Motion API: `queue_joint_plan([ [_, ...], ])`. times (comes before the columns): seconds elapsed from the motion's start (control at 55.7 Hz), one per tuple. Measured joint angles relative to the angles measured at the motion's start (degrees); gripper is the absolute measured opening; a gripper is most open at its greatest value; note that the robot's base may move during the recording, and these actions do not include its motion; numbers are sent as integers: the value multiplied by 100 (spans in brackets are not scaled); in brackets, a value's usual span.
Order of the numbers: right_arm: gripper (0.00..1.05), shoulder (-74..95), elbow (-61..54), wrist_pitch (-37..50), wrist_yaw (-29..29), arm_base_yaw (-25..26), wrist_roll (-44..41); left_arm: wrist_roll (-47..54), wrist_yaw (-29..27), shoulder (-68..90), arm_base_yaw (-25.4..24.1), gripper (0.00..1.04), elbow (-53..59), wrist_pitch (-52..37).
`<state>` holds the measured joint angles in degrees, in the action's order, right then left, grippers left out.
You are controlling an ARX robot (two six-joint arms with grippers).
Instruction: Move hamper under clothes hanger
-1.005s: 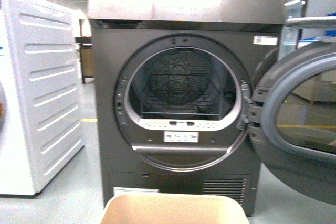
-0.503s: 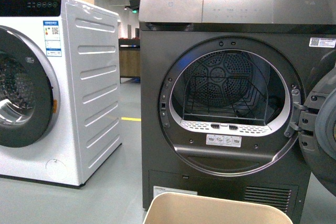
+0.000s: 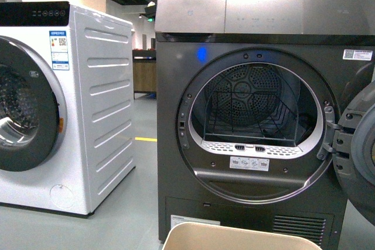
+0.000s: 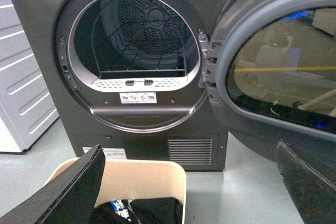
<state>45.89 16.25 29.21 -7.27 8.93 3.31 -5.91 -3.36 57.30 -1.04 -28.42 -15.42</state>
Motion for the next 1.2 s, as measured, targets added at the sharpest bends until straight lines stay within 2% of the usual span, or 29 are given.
queue_joint_plan([
  [0.072, 97, 1447, 828, 72, -299, 33, -57, 120, -9, 1300, 39, 98, -737, -20],
  [0.18, 97, 3211, 1814, -356, -487, 9, -208, 258, 61, 3021, 269, 98, -1681, 212],
  [0.269, 97, 4658, 2815, -890, -415, -140, -378, 258, 87, 4334, 675, 98, -2564, 398],
  [0.395, 97, 6008, 3558, -1115, -136, -424, -522, 313, -109, 5508, 1176, 98, -3530, 693],
  [0.521, 97, 7084, 4205, -1296, 39, -638, -675, 321, -256, 6581, 1364, 98, -4301, 918],
  [0.862, 97, 8841, 5744, -1757, 367, -675, -741, 92, -26, 8303, 1276, 98, -5606, 1021],
  [1.203, 97, 9482, 6382, -2000, 476, -605, -717, 118, 210, 8880, 1327, 98, -6371, 1058],
])
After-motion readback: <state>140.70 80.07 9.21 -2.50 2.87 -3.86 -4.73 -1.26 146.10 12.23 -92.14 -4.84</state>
